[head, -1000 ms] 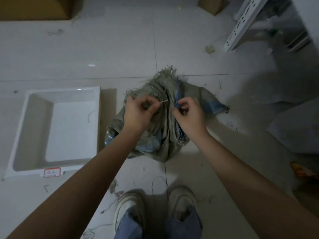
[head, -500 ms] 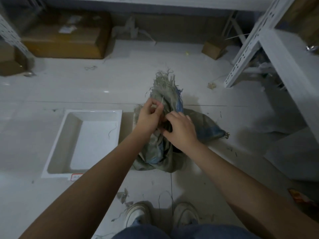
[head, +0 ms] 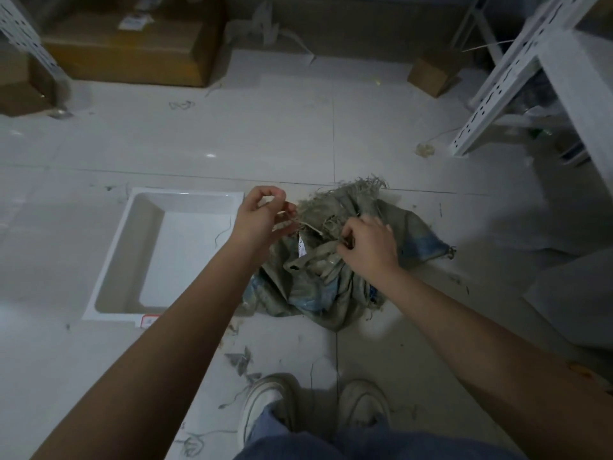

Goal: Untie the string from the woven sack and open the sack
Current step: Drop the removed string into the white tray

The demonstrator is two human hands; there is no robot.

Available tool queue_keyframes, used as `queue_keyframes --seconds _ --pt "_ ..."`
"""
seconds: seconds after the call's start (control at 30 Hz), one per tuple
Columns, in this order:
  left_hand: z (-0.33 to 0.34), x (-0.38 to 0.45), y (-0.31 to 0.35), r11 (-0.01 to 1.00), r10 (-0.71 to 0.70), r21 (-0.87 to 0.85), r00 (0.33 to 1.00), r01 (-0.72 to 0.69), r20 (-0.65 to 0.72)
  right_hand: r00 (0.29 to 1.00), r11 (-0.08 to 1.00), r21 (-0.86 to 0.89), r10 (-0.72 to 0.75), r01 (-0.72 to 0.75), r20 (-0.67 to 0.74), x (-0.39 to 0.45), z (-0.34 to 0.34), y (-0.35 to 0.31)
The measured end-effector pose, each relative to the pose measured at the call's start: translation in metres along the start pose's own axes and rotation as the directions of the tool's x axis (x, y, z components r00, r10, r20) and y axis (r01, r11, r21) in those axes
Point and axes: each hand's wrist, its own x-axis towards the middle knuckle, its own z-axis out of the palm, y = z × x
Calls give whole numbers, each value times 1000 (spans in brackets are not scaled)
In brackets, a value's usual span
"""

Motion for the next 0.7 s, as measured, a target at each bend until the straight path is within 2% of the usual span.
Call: queue_keyframes --seconds 0.07,0.13,0.17,0.2,0.23,0.27,0.3,0.33,0.37,0.4,0.5,0.6,0.7 --pt "-4 -1 0 996 21 -86 999 -24 -45 994 997 -3 -81 81 -73 2 -5 -13" --pt "-3 -5 0 994 65 -89 996 -70 -57 980 981 61 -177 183 -90 3 -13 -34" --pt "0 -8 0 992 87 -84 995 -91 -54 985 975 145 -163 170 -58 4 -18 -46" --pt "3 -10 2 990 99 -91 993 -104 -58 997 955 285 -81 75 8 6 -21 -59" --pt "6 -12 4 988 102 -108 992 -110 -73 991 872 477 56 -109 124 9 -25 -72" --pt "9 -13 6 985 97 -132 991 -109 -94 936 684 644 196 -344 291 13 -29 -83" --pt "10 -13 8 981 88 -163 989 -107 -118 840 426 724 269 -543 472 16 -34 -93" --pt "9 -13 10 974 76 -203 988 -103 -138 761 203 737 269 -644 591 19 -38 -100" --pt "6 -13 12 964 56 -249 988 -92 -147 728 88 733 247 -674 640 23 -40 -104" --pt "2 -12 14 952 28 -297 989 -70 -145 722 58 732 235 -679 651 26 -41 -107" --pt "-17 -10 14 899 -80 -436 991 26 -106 745 108 746 241 -657 622 34 -37 -113" --pt "-41 -7 10 820 -142 -567 988 81 -65 759 111 759 236 -642 607 44 -24 -126" --pt "-67 -1 2 833 -157 -549 981 68 -116 788 190 771 269 -608 555 48 -7 -149"
